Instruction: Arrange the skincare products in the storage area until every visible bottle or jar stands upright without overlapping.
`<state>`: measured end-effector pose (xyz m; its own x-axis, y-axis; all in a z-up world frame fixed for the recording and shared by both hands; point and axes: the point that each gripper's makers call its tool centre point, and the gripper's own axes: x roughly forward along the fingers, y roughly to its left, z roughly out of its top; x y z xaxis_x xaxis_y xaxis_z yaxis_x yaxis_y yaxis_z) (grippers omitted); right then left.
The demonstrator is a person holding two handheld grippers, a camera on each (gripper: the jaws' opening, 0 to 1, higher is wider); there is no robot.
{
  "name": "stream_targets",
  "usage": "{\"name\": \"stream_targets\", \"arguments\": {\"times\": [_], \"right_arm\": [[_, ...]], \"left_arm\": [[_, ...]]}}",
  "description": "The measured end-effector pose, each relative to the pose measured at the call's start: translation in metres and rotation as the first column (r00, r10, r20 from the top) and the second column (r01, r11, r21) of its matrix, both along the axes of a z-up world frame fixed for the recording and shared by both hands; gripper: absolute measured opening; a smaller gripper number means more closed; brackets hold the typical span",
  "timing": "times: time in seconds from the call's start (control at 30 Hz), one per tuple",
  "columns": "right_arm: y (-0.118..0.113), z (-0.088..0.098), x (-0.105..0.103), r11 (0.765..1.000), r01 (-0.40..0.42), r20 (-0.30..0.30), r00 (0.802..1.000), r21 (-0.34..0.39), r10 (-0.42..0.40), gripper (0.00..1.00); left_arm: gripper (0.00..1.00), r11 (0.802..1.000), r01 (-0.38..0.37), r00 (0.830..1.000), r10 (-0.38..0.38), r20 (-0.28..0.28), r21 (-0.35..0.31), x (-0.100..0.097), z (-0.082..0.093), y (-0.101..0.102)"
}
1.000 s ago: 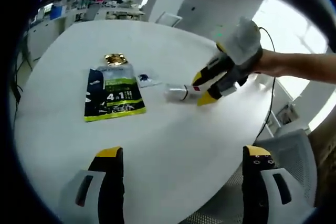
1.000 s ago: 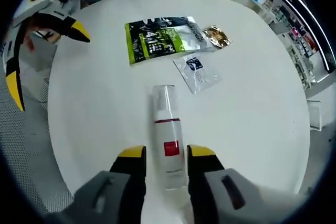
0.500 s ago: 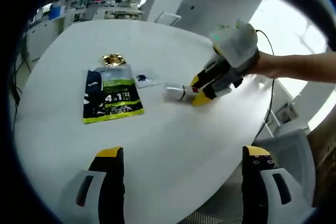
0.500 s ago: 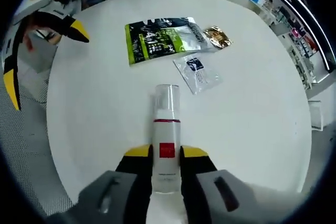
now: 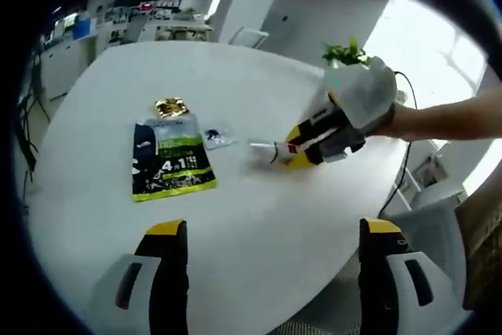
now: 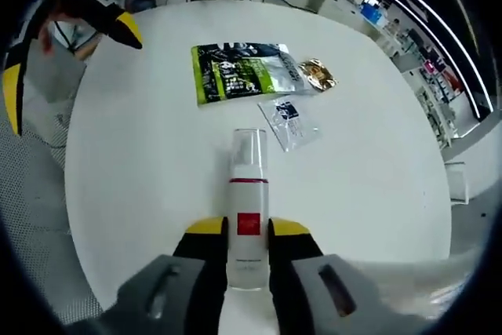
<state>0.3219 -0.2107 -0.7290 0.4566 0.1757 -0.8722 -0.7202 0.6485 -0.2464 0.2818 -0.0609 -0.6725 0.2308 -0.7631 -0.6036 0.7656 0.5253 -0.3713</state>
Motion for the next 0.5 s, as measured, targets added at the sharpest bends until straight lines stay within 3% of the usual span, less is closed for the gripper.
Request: {"name": "stream_targets", "arguments": {"times": [0.2, 0.3, 0.5], "right_arm": [[-0.002, 0.024, -0.009, 0.995, 0.066, 0.083, 0.994, 0.078, -0.072, 0.18], [-0.003, 0.031, -0.019, 0.991, 0.085, 0.102, 0.990, 0.099, -0.095, 0.18], [-0.006, 0.044, -0.036, 0.977, 0.140, 0.150, 0.975, 0.159, -0.164, 0.18]], "left_arm": [[0.88, 1.000, -0.008, 1.000, 0.008, 0.006, -0.026, -0.002, 0.011, -0.003], [0.86, 0.997, -0.038, 0.999, 0.035, -0.035, -0.072, -0.005, 0.016, -0.008], [0.85, 0.992, -0.062, 0.997, 0.058, -0.044, -0.110, -0.010, 0.027, -0.015]]}}
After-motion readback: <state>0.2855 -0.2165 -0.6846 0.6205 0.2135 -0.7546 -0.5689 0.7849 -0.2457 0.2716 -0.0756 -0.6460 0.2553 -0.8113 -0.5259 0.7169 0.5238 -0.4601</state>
